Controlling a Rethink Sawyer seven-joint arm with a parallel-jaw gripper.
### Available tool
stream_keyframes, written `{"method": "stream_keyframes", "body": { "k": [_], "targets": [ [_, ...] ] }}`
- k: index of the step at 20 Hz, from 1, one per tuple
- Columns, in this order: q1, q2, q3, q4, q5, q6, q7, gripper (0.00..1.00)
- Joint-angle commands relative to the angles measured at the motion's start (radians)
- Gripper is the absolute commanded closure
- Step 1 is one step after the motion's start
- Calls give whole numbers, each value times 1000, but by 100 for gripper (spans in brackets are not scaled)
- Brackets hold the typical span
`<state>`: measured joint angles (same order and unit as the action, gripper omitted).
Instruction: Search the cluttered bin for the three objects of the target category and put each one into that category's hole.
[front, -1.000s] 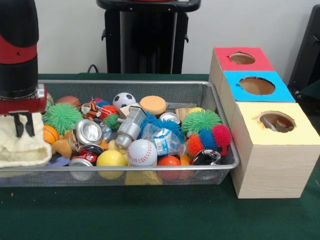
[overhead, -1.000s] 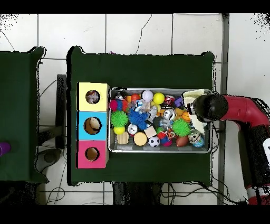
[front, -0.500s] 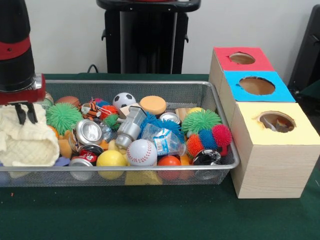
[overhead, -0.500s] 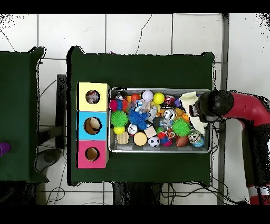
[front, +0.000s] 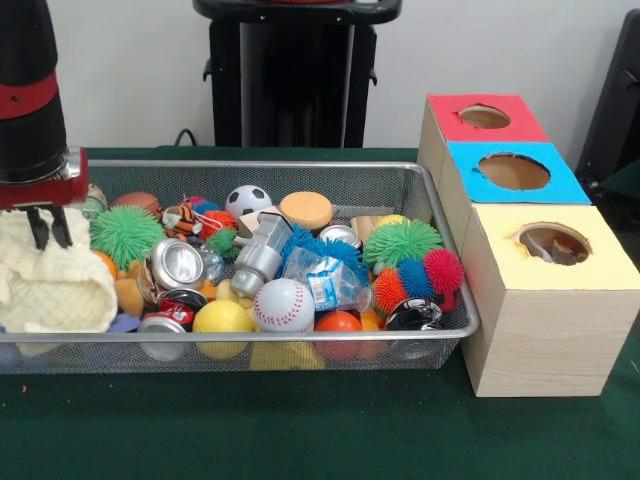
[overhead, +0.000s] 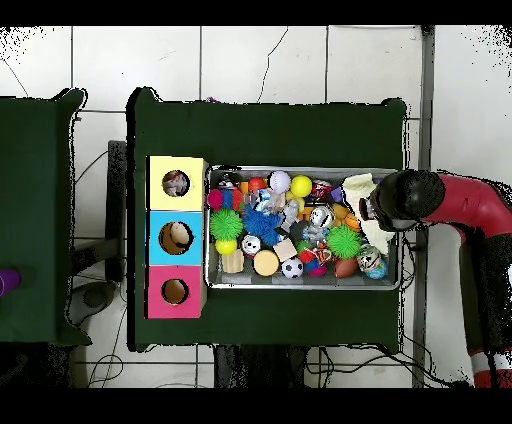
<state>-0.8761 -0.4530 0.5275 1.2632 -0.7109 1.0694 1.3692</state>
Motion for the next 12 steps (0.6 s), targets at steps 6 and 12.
{"method": "stream_keyframes", "body": {
  "k": [6, 12],
  "targets": [
    [117, -191, -63, 147, 35, 51, 45, 100],
    [216, -290, -155, 243, -6, -14, 153, 100]
  ]
}}
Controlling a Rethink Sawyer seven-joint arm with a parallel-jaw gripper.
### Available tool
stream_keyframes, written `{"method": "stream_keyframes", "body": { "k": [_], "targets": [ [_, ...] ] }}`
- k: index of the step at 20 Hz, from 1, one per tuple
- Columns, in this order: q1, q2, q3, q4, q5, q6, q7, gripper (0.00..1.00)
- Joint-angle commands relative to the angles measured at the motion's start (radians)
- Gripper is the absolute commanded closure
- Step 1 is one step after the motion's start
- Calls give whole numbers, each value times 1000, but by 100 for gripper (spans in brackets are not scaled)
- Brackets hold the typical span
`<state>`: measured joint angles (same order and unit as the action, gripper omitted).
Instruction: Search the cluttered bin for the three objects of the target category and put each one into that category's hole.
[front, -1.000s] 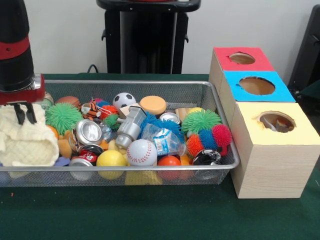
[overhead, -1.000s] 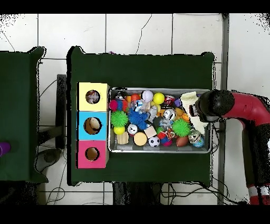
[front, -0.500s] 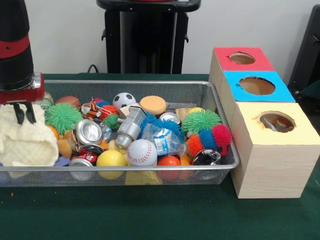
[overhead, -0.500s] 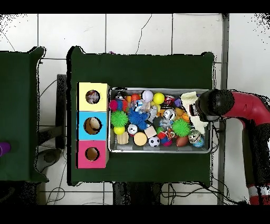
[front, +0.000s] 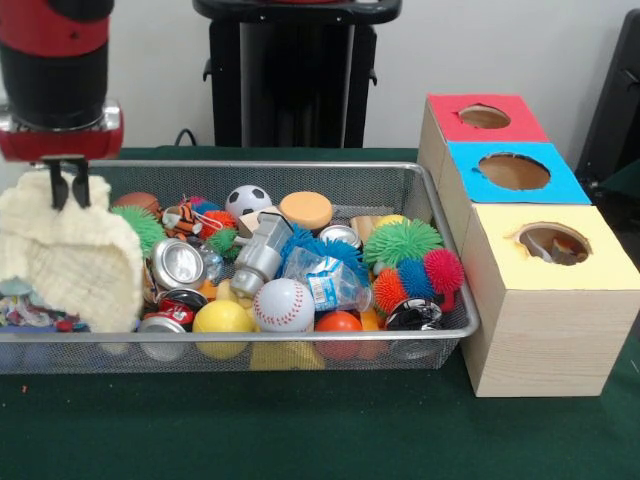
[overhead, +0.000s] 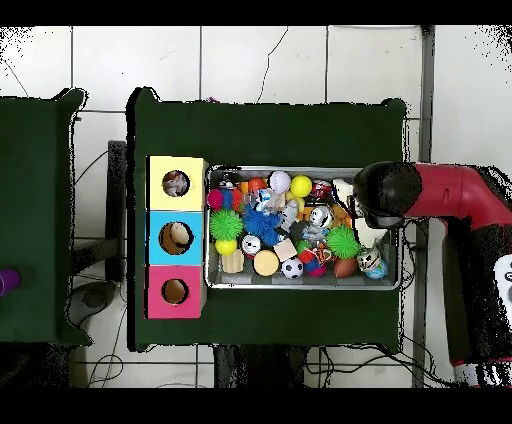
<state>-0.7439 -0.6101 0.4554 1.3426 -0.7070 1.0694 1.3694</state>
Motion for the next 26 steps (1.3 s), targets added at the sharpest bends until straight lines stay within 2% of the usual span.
{"method": "stream_keyframes", "body": {
  "k": [1, 4, 6, 12, 16, 21, 26],
  "targets": [
    [94, -140, -94, 172, -13, -26, 158, 100],
    [118, -160, -124, 197, -17, -62, 172, 100],
    [124, -175, -133, 204, -13, -65, 145, 100],
    [155, -196, -168, 192, -50, -82, 111, 100],
    [171, -198, -187, 187, -48, -84, 108, 100],
    [200, -187, -220, 203, -56, -136, 146, 100],
    [305, -197, -284, 205, -74, -117, 226, 100]
  ]
}}
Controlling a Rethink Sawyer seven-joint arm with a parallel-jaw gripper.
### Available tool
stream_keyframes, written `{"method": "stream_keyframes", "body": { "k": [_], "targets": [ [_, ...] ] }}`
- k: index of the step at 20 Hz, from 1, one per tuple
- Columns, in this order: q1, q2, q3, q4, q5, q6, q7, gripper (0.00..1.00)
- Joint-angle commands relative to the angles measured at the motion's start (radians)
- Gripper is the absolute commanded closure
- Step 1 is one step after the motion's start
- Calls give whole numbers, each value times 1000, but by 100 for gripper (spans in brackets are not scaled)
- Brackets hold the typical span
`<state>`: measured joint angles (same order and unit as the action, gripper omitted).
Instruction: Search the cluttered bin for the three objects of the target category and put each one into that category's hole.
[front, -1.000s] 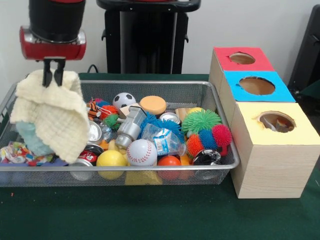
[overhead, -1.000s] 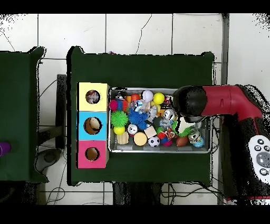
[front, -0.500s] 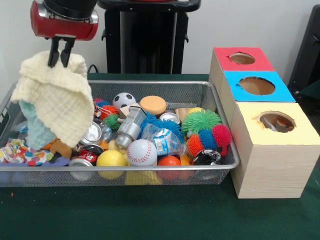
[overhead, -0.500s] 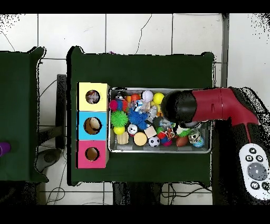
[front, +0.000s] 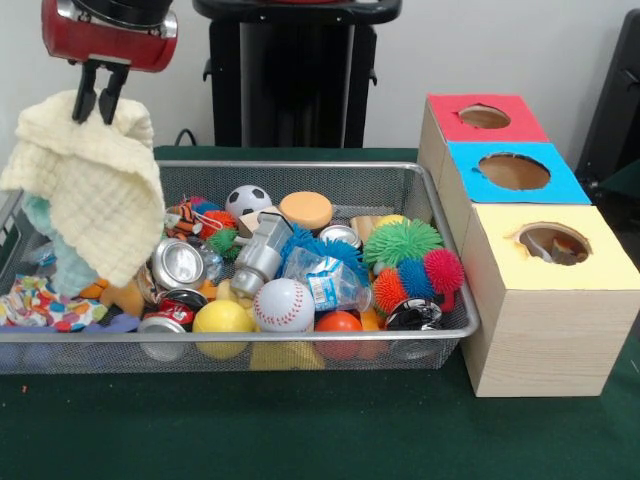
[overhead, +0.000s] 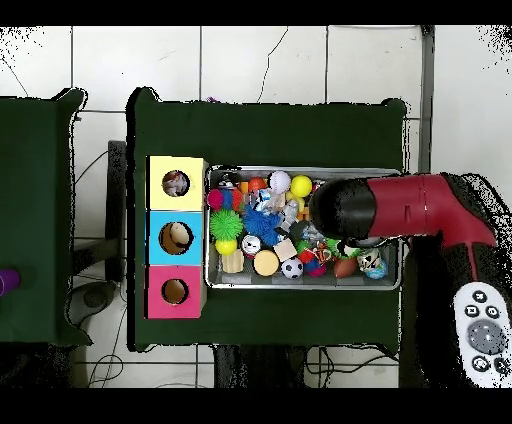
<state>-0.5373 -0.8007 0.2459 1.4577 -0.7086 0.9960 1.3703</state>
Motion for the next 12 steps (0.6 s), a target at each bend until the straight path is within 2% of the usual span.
{"method": "stream_keyframes", "body": {
  "k": [1, 8, 12],
  "targets": [
    [116, -5, -86, 90, -72, -43, 232, 100],
    [256, 6, -198, 67, -99, -37, 313, 100],
    [305, -3, -244, 44, -83, 0, 306, 100]
  ]
}}
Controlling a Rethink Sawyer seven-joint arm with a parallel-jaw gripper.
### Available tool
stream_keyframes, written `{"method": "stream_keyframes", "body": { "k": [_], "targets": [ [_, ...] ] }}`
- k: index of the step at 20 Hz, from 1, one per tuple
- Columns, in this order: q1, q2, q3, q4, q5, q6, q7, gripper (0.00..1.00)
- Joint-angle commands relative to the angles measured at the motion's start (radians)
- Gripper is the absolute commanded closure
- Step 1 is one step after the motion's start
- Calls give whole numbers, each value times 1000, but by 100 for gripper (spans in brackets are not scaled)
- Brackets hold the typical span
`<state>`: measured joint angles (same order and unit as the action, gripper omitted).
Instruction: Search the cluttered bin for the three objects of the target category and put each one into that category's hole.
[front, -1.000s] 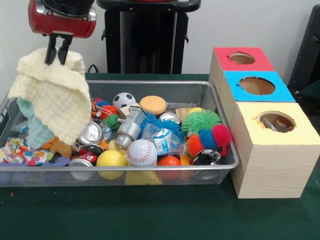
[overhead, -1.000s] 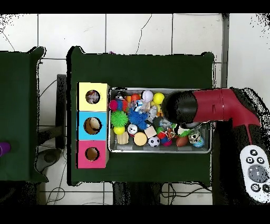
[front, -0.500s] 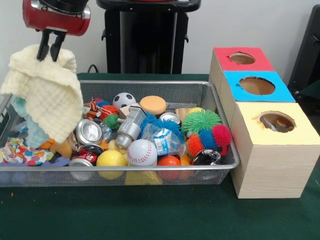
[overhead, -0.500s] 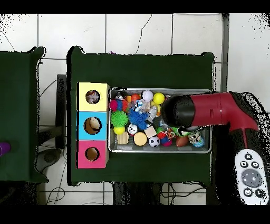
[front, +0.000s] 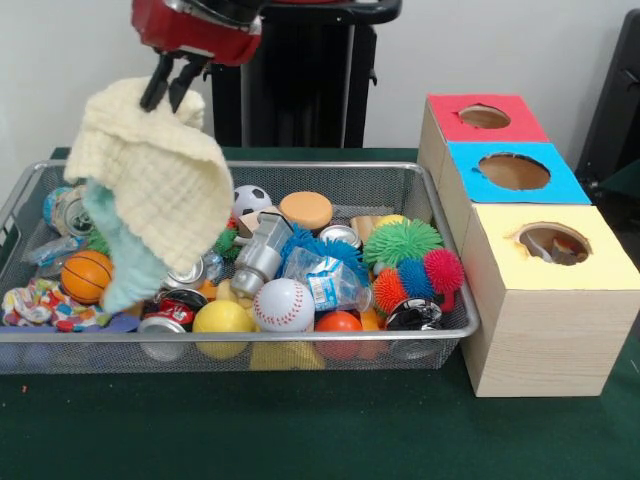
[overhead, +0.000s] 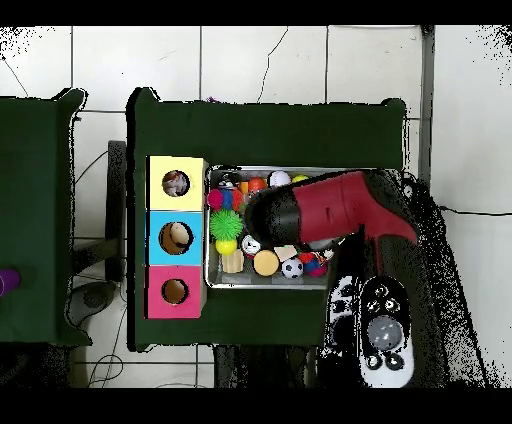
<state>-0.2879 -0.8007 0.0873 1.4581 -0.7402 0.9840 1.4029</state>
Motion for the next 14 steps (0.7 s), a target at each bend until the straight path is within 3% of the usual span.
{"method": "stream_keyframes", "body": {
  "k": [1, 6, 14],
  "targets": [
    [65, -2, -95, 39, -46, 20, 268, 100],
    [103, 9, -128, 22, -11, 33, 265, 100],
    [66, 62, -123, 36, 58, -63, 249, 100]
  ]
}}
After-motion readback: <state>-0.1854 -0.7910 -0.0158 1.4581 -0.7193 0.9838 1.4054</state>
